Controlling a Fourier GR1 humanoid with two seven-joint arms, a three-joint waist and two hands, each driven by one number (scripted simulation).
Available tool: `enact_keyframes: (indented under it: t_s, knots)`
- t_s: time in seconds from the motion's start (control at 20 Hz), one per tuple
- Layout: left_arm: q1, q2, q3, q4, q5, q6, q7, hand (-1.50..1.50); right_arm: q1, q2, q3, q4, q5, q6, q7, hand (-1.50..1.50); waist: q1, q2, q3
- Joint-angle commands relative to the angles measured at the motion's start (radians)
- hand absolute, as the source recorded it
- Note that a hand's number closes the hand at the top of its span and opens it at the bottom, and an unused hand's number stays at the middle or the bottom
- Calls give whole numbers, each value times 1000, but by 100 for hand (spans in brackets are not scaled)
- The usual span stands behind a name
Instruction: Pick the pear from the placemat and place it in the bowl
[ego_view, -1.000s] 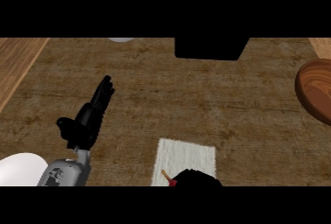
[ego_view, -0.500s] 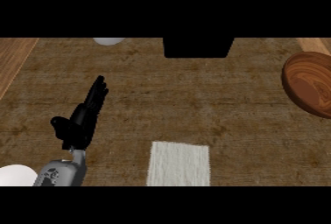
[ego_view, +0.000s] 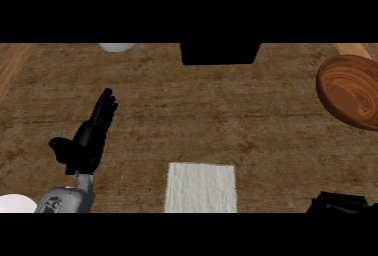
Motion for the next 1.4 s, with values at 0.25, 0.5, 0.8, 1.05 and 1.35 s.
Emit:
enact_keyframes:
  t_s: [0.25,0.5,0.8,1.05,1.35]
  knots:
    - [28,6,8,-14,13,-15,-4,0,-9,-124,-453,231,-493,245,-138,150,6,-3,-3]
    - [-12,-30,-50,-1,-41,7,4,0,-55,-203,-608,598,-508,468,-267,150,22,0,-4]
    - [1,-8,-23,-1,-9,-37,-15,0,-249,-189,-549,933,-319,531,-371,150,79,9,-6]
    - [-147,-49,-32,64,-41,-6,55,0,-410,-9,-429,1180,-137,471,-451,150,80,14,-5]
    - [-72,-54,-56,19,-60,-5,36,0,-611,110,-391,1532,24,474,-582,150,86,12,-4]
